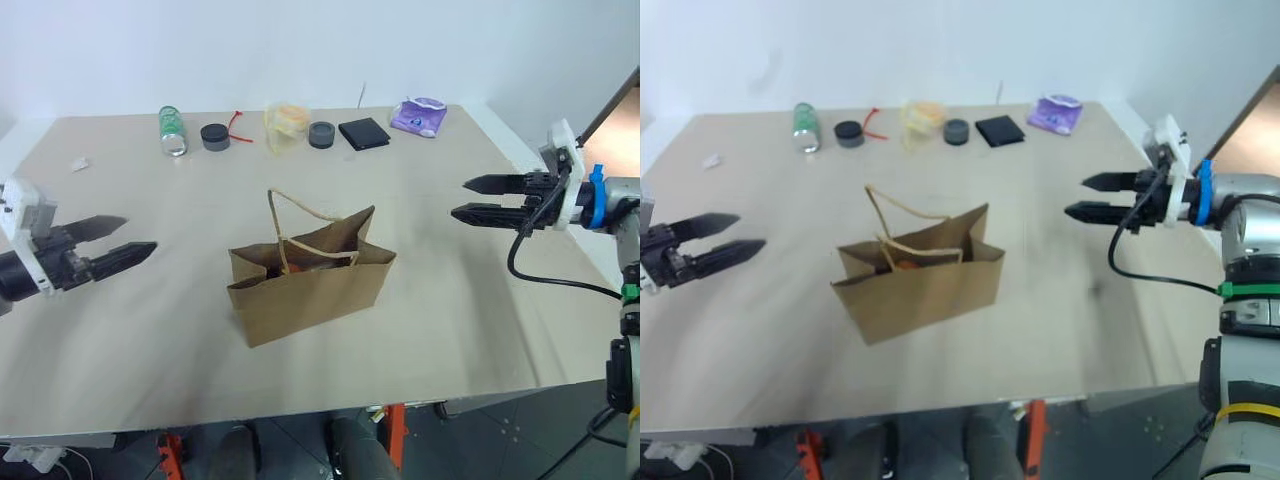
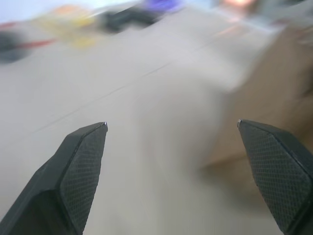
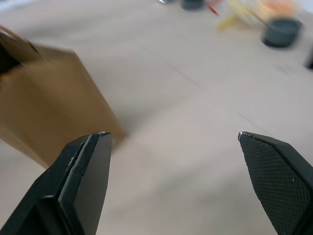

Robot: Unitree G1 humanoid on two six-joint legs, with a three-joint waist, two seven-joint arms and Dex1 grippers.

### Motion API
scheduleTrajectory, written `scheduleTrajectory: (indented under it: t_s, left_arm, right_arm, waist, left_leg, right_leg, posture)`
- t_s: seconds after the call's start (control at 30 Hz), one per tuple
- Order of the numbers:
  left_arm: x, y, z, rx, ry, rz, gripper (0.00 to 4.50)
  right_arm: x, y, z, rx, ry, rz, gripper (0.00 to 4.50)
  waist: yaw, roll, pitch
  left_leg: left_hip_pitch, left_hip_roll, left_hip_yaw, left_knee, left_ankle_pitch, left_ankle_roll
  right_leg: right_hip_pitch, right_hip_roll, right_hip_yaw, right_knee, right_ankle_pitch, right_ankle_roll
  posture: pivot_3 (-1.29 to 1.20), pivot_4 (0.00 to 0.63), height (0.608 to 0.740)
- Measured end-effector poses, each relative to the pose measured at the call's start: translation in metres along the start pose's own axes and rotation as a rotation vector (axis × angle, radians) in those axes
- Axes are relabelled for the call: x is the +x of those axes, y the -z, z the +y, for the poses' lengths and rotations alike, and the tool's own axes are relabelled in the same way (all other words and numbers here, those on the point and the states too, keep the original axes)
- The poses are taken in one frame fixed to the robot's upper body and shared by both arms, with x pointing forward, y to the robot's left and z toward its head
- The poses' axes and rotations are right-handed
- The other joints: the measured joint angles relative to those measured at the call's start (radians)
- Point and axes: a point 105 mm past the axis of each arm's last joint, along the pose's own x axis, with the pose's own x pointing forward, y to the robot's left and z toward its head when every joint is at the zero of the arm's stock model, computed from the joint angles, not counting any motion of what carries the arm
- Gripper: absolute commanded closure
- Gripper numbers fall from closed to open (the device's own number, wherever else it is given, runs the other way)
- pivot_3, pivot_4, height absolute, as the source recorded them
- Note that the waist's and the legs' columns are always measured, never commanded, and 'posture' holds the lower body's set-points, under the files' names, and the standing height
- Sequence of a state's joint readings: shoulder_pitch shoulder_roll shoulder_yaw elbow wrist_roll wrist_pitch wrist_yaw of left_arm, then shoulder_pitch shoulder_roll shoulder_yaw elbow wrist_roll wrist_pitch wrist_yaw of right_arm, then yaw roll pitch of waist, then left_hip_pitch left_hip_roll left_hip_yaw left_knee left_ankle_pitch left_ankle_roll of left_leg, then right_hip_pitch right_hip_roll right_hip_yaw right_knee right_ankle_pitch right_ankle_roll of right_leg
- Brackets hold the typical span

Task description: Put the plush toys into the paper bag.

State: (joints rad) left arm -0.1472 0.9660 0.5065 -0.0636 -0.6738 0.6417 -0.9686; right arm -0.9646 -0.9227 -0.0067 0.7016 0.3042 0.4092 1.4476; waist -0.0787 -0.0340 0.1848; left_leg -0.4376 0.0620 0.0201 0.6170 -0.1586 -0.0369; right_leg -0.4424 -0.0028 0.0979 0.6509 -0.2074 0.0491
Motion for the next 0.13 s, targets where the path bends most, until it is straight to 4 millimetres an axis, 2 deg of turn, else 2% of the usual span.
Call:
scheduleTrajectory:
  t_s: [0.13]
  left_arm:
    - [-0.0009,0.0046,0.0079,0.021,-0.014,0.023,0.11]
  right_arm:
    - [-0.002,0.0097,-0.0031,0.003,0.016,0.028,0.0]
  waist:
    - [0.0,0.0,0.0]
  left_leg:
    - [0.0,0.0,0.001,0.0,0.0,0.0]
  right_leg:
    - [0.0,-0.001,0.0,0.0,0.0,0.0]
  posture:
    - [0.0,0.15,0.74]
